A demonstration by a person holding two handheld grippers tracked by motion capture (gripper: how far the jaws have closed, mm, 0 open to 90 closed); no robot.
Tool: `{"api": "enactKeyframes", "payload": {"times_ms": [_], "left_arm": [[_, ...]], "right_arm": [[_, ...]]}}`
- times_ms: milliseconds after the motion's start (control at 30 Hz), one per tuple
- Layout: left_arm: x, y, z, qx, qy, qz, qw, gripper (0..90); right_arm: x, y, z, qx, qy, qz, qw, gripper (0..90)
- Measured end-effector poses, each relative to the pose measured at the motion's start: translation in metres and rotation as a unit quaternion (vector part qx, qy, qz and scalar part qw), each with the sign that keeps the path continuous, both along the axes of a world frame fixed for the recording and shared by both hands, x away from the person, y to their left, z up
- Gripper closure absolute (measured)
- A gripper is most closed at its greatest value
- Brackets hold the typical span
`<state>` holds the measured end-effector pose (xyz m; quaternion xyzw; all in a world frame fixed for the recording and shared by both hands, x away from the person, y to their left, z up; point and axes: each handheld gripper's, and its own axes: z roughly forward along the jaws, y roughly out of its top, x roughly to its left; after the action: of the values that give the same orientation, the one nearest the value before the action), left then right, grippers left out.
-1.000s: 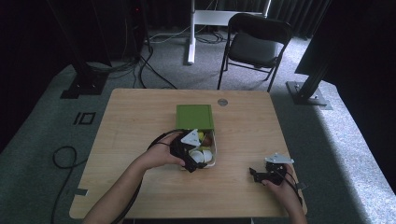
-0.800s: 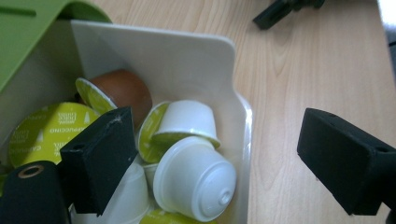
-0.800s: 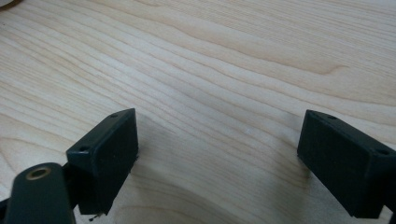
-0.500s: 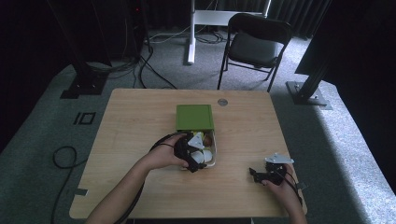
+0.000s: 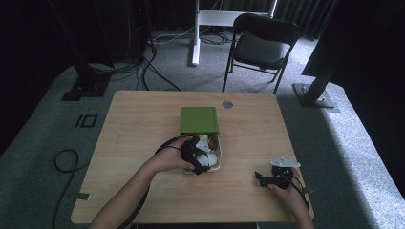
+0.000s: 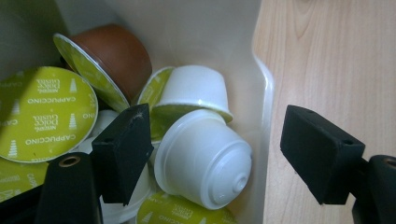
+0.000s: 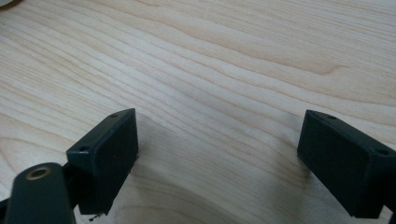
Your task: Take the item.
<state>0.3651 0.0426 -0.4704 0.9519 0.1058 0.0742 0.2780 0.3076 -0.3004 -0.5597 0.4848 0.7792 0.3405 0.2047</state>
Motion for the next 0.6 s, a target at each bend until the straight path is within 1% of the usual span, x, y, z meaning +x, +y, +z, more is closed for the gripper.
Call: {"api": "enactKeyframes", "payload": {"times_ms": [33, 67, 133, 167, 267, 367, 433, 467, 533, 567, 600], "left_arm": [[0.0000, 0.0000, 0.0000, 0.000, 0.000, 0.000, 1.0000, 26.0], [-0.0005, -0.0019, -0.0019, 0.013, -0.002, -0.005, 0.9999, 26.1], [-0.0003, -0.0029, -0.0040, 0.025, -0.002, -0.006, 0.9997, 27.2], [-0.0004, -0.0035, -0.0054, 0.029, -0.003, -0.005, 0.9996, 29.5], [-0.0003, -0.0049, -0.0058, 0.036, 0.000, -0.002, 0.9993, 29.5], [0.0004, -0.0053, -0.0055, 0.036, 0.007, 0.005, 0.9993, 29.6], [0.0004, -0.0053, -0.0052, 0.037, 0.008, 0.005, 0.9993, 29.8], [0.0008, -0.0053, -0.0045, 0.039, 0.013, 0.010, 0.9991, 30.0], [0.0026, -0.0046, -0.0041, 0.035, 0.017, 0.004, 0.9992, 30.4], [0.0034, -0.0043, -0.0030, 0.028, 0.024, 0.011, 0.9993, 30.9], [0.0042, -0.0033, 0.0004, 0.027, 0.011, 0.014, 0.9995, 34.5]], "right_arm": [[0.0000, 0.0000, 0.0000, 0.000, 0.000, 0.000, 1.0000, 12.2], [0.0000, 0.0000, 0.0000, 0.000, 0.000, 0.000, 1.0000, 12.2], [0.0000, 0.0000, 0.0000, 0.000, 0.000, 0.000, 1.0000, 12.2], [0.0000, 0.0000, 0.0000, 0.000, 0.000, 0.000, 1.0000, 12.2], [0.0000, -0.0001, 0.0000, 0.000, 0.000, 0.000, 1.0000, 12.2], [0.0000, -0.0001, 0.0000, 0.000, 0.000, 0.000, 1.0000, 12.2], [0.0000, -0.0001, 0.0000, 0.000, 0.000, 0.000, 1.0000, 12.2], [0.0000, -0.0001, 0.0000, 0.000, 0.000, 0.000, 1.0000, 12.2], [0.0000, 0.0000, 0.0000, 0.000, 0.000, 0.000, 1.0000, 12.2], [0.0000, 0.0000, 0.0000, 0.000, 0.000, 0.000, 1.0000, 12.2], [0.0000, 0.0000, 0.0000, 0.000, 0.000, 0.000, 1.0000, 12.2]]}}
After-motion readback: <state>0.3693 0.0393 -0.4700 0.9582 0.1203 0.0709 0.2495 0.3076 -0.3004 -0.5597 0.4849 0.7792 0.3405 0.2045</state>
